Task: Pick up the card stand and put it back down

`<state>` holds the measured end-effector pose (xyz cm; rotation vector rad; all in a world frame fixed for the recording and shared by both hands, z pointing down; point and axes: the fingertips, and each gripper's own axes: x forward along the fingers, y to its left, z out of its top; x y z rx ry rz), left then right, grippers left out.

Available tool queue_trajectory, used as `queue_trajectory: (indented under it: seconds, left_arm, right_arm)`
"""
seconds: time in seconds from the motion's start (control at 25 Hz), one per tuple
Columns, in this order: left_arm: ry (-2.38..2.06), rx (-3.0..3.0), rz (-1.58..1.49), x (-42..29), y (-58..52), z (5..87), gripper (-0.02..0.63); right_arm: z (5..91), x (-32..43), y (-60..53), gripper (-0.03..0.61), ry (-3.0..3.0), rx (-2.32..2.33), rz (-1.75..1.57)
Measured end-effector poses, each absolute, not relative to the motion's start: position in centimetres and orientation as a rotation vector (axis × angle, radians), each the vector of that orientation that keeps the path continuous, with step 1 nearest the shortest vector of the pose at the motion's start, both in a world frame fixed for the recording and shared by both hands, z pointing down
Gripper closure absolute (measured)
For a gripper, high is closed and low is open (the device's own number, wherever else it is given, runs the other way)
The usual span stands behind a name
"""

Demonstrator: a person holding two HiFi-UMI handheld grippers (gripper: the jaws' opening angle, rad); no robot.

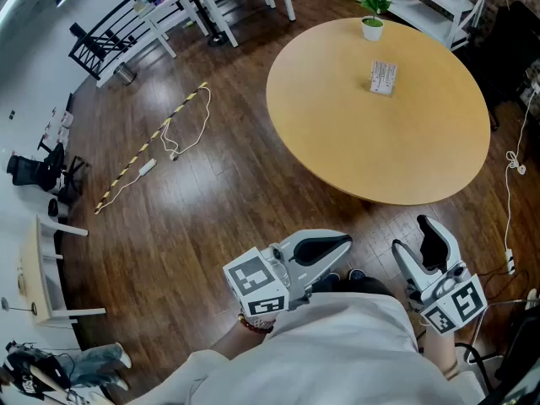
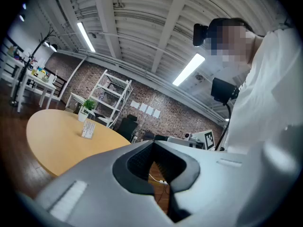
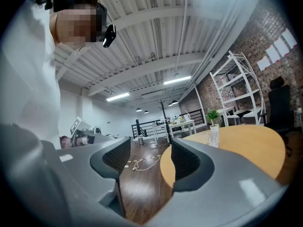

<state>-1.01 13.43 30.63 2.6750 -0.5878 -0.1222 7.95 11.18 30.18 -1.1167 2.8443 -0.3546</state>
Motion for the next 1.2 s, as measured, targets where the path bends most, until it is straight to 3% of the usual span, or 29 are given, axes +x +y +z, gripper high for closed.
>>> queue_trajectory:
  seconds: [0.36, 0.72, 0.96, 1.2]
  left_arm:
    - [-0.622, 2.66, -0.125, -4.3, 4.3, 32.6, 0.629]
    - [-0.851, 2.609, -0.15, -2.8, -10.7, 32.3, 0.63]
    - [-0.919, 2.613, -0.177, -0.2, -19.4, 29.4, 0.63]
    - [-1.068, 2.516, -0.084, -3.2, -27.0, 31.2, 0.63]
  right_arm:
    - [33.8, 9.3, 0.4, 0.305, 2.811, -1.27, -0.358]
    - [39.5, 15.6, -21.6, 0.374, 2.934, -1.299, -0.226]
    - [47.7, 16.6, -35.5, 0.324, 3.187, -1.181, -0.435]
    - [55.7, 15.3, -45.8, 0.284, 3.442, -1.057, -0.604]
